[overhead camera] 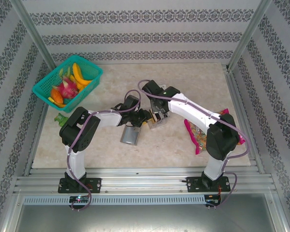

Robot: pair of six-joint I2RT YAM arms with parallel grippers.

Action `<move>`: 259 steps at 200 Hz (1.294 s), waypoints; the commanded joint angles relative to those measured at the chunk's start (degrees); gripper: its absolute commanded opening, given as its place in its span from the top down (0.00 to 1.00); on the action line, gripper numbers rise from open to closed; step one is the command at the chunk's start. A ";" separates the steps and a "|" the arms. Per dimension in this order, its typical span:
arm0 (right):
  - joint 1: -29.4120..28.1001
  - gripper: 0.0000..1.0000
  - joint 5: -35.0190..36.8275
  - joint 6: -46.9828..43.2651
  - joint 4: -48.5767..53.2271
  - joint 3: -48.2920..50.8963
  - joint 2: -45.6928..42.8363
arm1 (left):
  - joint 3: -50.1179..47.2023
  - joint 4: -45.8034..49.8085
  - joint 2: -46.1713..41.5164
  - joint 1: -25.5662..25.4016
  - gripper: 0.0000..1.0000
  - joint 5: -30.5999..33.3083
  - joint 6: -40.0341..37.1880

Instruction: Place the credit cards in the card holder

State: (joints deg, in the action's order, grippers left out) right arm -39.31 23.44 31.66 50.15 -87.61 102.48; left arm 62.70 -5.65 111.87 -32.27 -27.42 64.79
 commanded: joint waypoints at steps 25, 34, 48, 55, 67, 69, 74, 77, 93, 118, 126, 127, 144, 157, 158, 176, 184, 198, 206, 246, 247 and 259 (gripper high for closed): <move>-1.35 1.00 4.05 6.88 5.33 -4.99 4.00 | 0.15 2.40 -1.22 -0.51 0.63 0.79 -0.09; -1.50 1.00 4.23 7.09 5.31 -5.08 3.96 | 0.11 2.47 -1.38 -0.51 0.63 0.89 -0.02; -1.93 1.00 4.44 7.21 5.52 -5.45 3.55 | 0.07 2.48 -1.53 -0.51 0.63 0.92 -0.13; -2.24 1.00 5.21 7.84 5.86 -5.66 3.16 | -0.02 2.46 -1.67 -0.51 0.62 0.96 -0.14; -3.00 1.00 6.50 8.78 6.15 -5.77 2.44 | 0.02 2.38 -1.92 -0.51 0.62 0.92 -0.25; -3.22 1.00 6.85 9.21 6.35 -5.85 2.28 | 0.03 2.37 -2.05 -0.56 0.62 0.95 -0.32; -3.51 1.00 7.76 10.26 6.76 -5.90 1.97 | -0.02 2.56 -2.16 -0.52 0.62 0.95 -0.41; -3.73 1.00 8.29 10.63 6.80 -5.84 1.76 | 0.07 2.68 -2.25 -0.51 0.62 1.04 -0.57; -4.79 1.00 10.56 14.93 8.70 -6.21 1.40 | 0.49 3.48 -2.62 -0.51 0.62 1.21 -1.18; -5.60 1.00 10.95 18.78 10.74 -6.70 1.05 | 0.61 4.38 -3.74 -0.60 0.62 1.49 -1.76; -5.64 1.00 10.51 19.48 10.32 -6.18 0.44 | 0.66 4.75 -4.16 -0.64 0.62 1.71 -1.88; -5.67 1.00 10.50 19.62 10.27 -6.09 0.40 | 0.62 4.76 -4.18 -0.67 0.62 1.73 -1.87; -5.61 1.00 9.61 19.96 9.49 -5.09 -1.09 | 0.26 5.34 -5.20 -0.60 0.61 2.15 -2.28; -5.68 1.00 8.60 19.99 9.01 -4.59 -2.06 | -0.14 5.69 -6.10 -0.60 0.61 2.59 -2.55; -5.64 1.00 8.36 19.87 8.96 -4.59 -2.13 | -0.22 5.72 -6.12 -0.60 0.61 2.66 -2.56; -5.23 1.00 3.90 19.40 7.41 -3.35 -3.89 | -0.53 5.87 -7.23 -0.60 0.60 2.85 -2.83; -5.08 1.00 2.01 19.40 5.98 -2.14 -5.16 | -0.67 5.86 -7.66 -0.58 0.60 2.85 -3.00; -4.77 1.00 -1.87 19.38 2.59 1.09 -7.83 | -0.73 6.46 -8.38 -0.60 0.59 2.85 -3.69; -4.38 1.00 -4.79 18.70 0.83 2.64 -9.24 | -0.67 6.94 -8.86 -0.61 0.58 2.81 -4.15; -2.87 1.00 -8.08 16.56 -0.65 5.63 -12.88 | -0.10 9.91 -10.10 -0.60 0.57 3.72 -5.88; -2.79 1.00 -8.16 16.49 -0.57 5.71 -12.99 | -0.11 10.02 -10.10 -0.60 0.57 3.75 -5.89; -1.23 1.00 -9.49 16.05 -0.37 6.41 -13.74 | -0.08 10.64 -9.92 -0.63 0.57 4.40 -5.88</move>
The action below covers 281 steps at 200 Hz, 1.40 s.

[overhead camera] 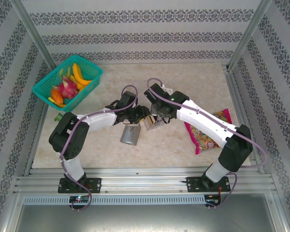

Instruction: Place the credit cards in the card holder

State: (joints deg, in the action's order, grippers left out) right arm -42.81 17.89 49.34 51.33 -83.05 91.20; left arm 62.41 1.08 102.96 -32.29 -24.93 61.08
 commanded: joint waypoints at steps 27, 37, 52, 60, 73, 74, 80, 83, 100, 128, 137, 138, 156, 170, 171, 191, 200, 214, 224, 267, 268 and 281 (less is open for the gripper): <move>6.16 1.00 -8.05 -5.15 -2.20 3.15 -3.40 | -0.43 3.58 -0.92 -0.58 0.57 3.14 -1.58; 7.31 1.00 -8.35 -8.25 -2.80 3.30 -3.28 | -0.22 3.45 -0.54 -0.49 0.57 3.24 -1.50; 8.87 1.00 -11.01 -14.69 -5.52 3.69 -2.41 | 0.31 3.01 0.39 -0.49 0.56 2.97 -1.28; 9.65 1.00 -13.36 -17.81 -6.38 3.33 -1.47 | 0.87 2.79 1.15 -0.49 0.56 2.71 -1.12; 10.45 1.00 -16.43 -24.05 -6.94 2.53 0.25 | 1.74 2.83 2.35 -0.49 0.56 2.25 -0.79; 10.46 1.00 -16.41 -24.48 -7.03 2.53 0.36 | 1.79 2.85 2.43 -0.49 0.56 2.21 -0.83; 10.54 1.00 -15.86 -26.74 -6.72 2.00 1.02 | 2.12 2.87 2.88 -0.49 0.56 2.24 -0.73; 10.55 1.00 -15.47 -27.63 -6.48 1.59 1.44 | 2.18 2.87 2.99 -0.49 0.56 2.25 -0.60; 10.94 1.00 -14.42 -32.83 -6.84 1.35 2.69 | 2.32 2.78 3.71 -0.47 0.56 2.56 -0.28; 13.10 1.00 -14.48 -36.15 -6.71 0.76 5.14 | 2.91 2.97 5.01 -0.41 0.58 2.56 0.15; 13.93 1.00 -15.90 -36.45 -7.27 0.89 5.64 | 2.89 2.54 5.31 -0.40 0.59 2.31 0.42; 14.00 1.00 -15.97 -36.48 -7.28 0.88 5.69 | 2.89 2.53 5.32 -0.40 0.59 2.33 0.48; 14.63 1.00 -16.73 -37.12 -7.50 0.87 6.83 | 2.98 2.60 5.58 -0.41 0.59 2.44 0.72; 14.73 1.00 -16.14 -37.60 -7.79 0.78 7.90 | 3.07 2.83 5.65 -0.41 0.59 2.59 0.69; 14.76 1.00 -16.24 -37.64 -7.88 0.80 8.04 | 3.07 2.85 5.66 -0.40 0.59 2.55 0.66; 14.86 1.00 -16.76 -37.92 -8.22 0.35 9.54 | 3.32 3.15 5.68 -0.47 0.60 2.39 0.66; 14.86 1.00 -17.24 -37.94 -8.60 0.30 9.95 | 3.32 3.22 5.63 -0.41 0.60 2.36 0.57; 14.86 1.00 -17.56 -37.76 -8.91 0.01 10.61 | 3.25 3.30 5.67 -0.40 0.61 2.34 0.63; 14.83 1.00 -17.63 -37.59 -8.48 -0.71 11.09 | 3.24 3.31 5.68 -0.42 0.60 2.24 0.68; 14.77 0.96 -20.45 -36.65 -10.21 -0.15 11.39 | 3.26 3.59 5.83 -0.42 0.62 2.16 0.59; 14.77 0.96 -20.45 -36.65 -10.21 -0.15 11.39 | 3.30 3.58 5.84 -0.41 0.61 2.16 0.61; 14.60 0.90 -18.34 -35.67 -8.67 -0.77 12.75 | 3.33 3.53 5.94 -0.40 0.61 2.03 0.67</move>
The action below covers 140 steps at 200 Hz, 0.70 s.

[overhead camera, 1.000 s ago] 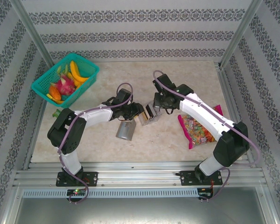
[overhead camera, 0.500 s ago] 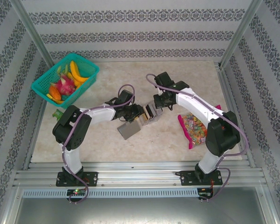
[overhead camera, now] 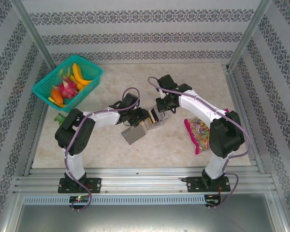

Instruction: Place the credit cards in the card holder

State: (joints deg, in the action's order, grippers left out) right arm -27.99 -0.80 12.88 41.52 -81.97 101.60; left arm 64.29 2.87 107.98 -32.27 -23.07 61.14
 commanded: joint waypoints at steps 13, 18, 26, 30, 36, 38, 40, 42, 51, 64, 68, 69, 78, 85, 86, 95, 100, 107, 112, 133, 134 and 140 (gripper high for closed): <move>-0.48 0.86 2.60 1.09 2.07 -1.90 2.44 | 1.43 1.73 0.82 -0.42 0.62 0.08 0.64; -0.55 0.80 3.22 1.09 2.08 -1.55 2.02 | 1.45 1.78 0.82 -0.47 0.62 0.10 0.56; -0.58 0.69 3.66 1.14 2.00 -1.26 0.96 | 1.45 1.87 0.72 -0.51 0.62 0.13 0.55; -0.58 0.66 3.93 1.09 1.95 -1.11 0.33 | 1.37 1.83 0.74 -0.43 0.62 0.11 0.43; -0.51 0.62 4.07 1.05 1.80 -0.87 -0.56 | 1.38 1.90 0.73 -0.42 0.62 0.07 0.53; -0.56 0.60 4.14 0.99 1.70 -0.77 -0.89 | 1.37 1.88 0.73 -0.42 0.62 0.14 0.48; -0.52 0.60 4.23 1.04 1.67 -0.75 -1.01 | 1.39 1.85 0.74 -0.47 0.62 0.20 0.47; -0.50 0.58 4.34 1.10 1.58 -0.67 -1.33 | 1.35 1.87 0.82 -0.46 0.62 0.15 0.51; -0.21 0.50 4.99 1.65 1.17 -0.02 -2.65 | 1.30 1.79 0.82 -0.42 0.62 0.08 0.64; 1.02 0.45 4.04 2.91 0.32 1.20 -3.72 | 1.39 1.65 0.87 -0.43 0.62 -0.02 0.61; 1.53 0.42 2.72 3.48 0.07 1.69 -3.85 | 1.39 1.54 0.89 -0.44 0.62 0.03 0.63; 1.95 0.40 2.03 3.75 -0.07 1.83 -3.82 | 1.37 1.58 0.86 -0.43 0.62 0.04 0.59; 3.46 0.36 -1.79 4.67 -0.65 2.57 -3.54 | 1.40 1.54 0.90 -0.42 0.62 -0.03 0.61; 4.71 0.36 -5.76 5.44 -1.30 3.07 -3.03 | 1.38 1.52 0.90 -0.49 0.63 -0.09 0.66; 4.88 0.36 -6.35 5.51 -1.41 3.15 -2.92 | 1.42 1.52 0.91 -0.46 0.63 -0.11 0.69; 5.85 0.35 -10.82 6.11 -1.98 3.23 -1.91 | 1.43 1.43 0.99 -0.43 0.63 -0.20 0.64; 6.19 0.34 -12.75 6.57 -2.34 3.18 -1.28 | 1.41 1.40 1.07 -0.47 0.63 -0.17 0.51; 6.48 0.34 -14.08 7.18 -2.73 3.14 -0.61 | 1.37 1.39 1.17 -0.45 0.63 -0.28 0.63; 6.52 0.34 -15.26 7.43 -2.91 3.07 0.06 | 1.43 1.43 1.25 -0.44 0.63 -0.29 0.61; 6.80 0.35 -17.42 8.20 -2.30 2.02 3.00 | 1.43 1.25 1.34 -0.46 0.63 -0.57 0.67; 6.76 0.35 -17.58 8.20 -2.31 1.97 3.13 | 1.40 1.25 1.30 -0.44 0.63 -0.62 0.66; 6.73 0.36 -18.00 8.27 -2.17 1.89 3.61 | 1.44 1.24 1.35 -0.43 0.63 -0.58 0.65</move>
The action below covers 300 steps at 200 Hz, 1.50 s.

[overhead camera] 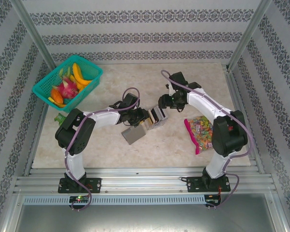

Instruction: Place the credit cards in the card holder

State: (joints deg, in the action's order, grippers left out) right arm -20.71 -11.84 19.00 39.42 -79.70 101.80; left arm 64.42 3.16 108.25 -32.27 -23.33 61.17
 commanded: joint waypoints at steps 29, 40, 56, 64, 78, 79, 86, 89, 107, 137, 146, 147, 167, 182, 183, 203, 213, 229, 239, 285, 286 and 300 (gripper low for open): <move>-0.56 0.39 -9.96 2.57 -1.53 0.25 2.62 | 1.33 1.06 1.00 -0.46 0.63 -0.27 0.55; -0.56 0.40 -11.41 2.53 -1.30 -0.05 2.82 | 1.38 0.97 1.09 -0.48 0.63 -0.36 0.58; -0.74 0.44 -12.17 2.62 -1.01 -0.04 2.73 | 1.46 0.88 1.09 -0.42 0.63 -0.51 0.62; -0.83 0.48 -12.79 2.68 -1.43 0.29 2.34 | 1.45 0.88 1.08 -0.47 0.63 -0.47 0.60; -1.10 0.50 -13.50 2.73 -1.70 0.68 1.54 | 1.44 0.96 0.97 -0.43 0.63 -0.42 0.55; -1.14 0.50 -13.62 2.72 -1.71 0.68 1.50 | 1.47 0.97 0.99 -0.43 0.63 -0.45 0.54; -1.17 0.50 -13.91 2.73 -1.83 0.79 1.30 | 1.50 0.95 1.00 -0.46 0.63 -0.40 0.61; -1.27 0.51 -13.96 2.71 -1.74 0.78 1.22 | 1.54 0.97 0.97 -0.47 0.63 -0.44 0.62; -1.36 0.50 -14.14 2.36 -1.25 0.49 1.57 | 1.56 0.71 1.05 -0.43 0.63 -0.42 0.73; -1.74 0.47 -15.33 2.31 -1.01 -0.18 3.87 | 1.65 0.71 1.18 -0.46 0.63 -0.58 0.61; -2.04 0.46 -15.25 2.24 -0.92 -0.57 4.48 | 1.74 0.80 1.18 -0.51 0.63 -0.60 0.61; -2.09 0.46 -15.20 2.25 -0.92 -0.56 4.52 | 1.70 0.80 1.18 -0.51 0.63 -0.63 0.62; -2.49 0.44 -14.95 2.65 -0.95 -1.42 5.98 | 1.75 0.80 1.18 -0.49 0.63 -0.58 0.58; -2.67 0.44 -14.76 2.70 -0.91 -1.94 6.95 | 1.71 0.87 1.16 -0.51 0.63 -0.64 0.61; -2.67 0.44 -14.73 2.70 -0.92 -1.99 6.94 | 1.73 0.87 1.17 -0.51 0.63 -0.65 0.61; -2.84 0.44 -14.47 2.91 -0.88 -2.39 7.29 | 1.67 0.97 0.94 -0.51 0.63 -0.55 0.58; -2.93 0.44 -13.59 2.98 -0.56 -2.52 6.99 | 1.52 0.95 0.91 -0.51 0.63 -0.41 0.53; -3.02 0.44 -12.23 2.88 0.06 -2.82 6.19 | 1.43 0.97 0.81 -0.43 0.63 -0.33 0.51; -3.02 0.45 -11.85 3.09 -0.06 -2.77 5.50 | 1.41 0.84 0.81 -0.44 0.64 -0.34 0.54; -3.02 0.55 -13.47 3.65 -0.15 -2.65 3.35 | 1.31 0.80 0.56 -0.57 0.64 -0.37 0.57; -3.02 0.55 -13.48 3.66 -0.19 -2.65 3.33 | 1.32 0.80 0.56 -0.54 0.64 -0.34 0.59; -3.02 0.57 -13.67 3.80 -0.31 -2.56 3.32 | 1.30 0.75 0.56 -0.45 0.64 -0.40 0.62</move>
State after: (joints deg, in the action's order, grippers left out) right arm -22.76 -23.62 22.15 38.54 -80.99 107.28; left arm 64.86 3.49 108.42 -32.25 -23.49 61.19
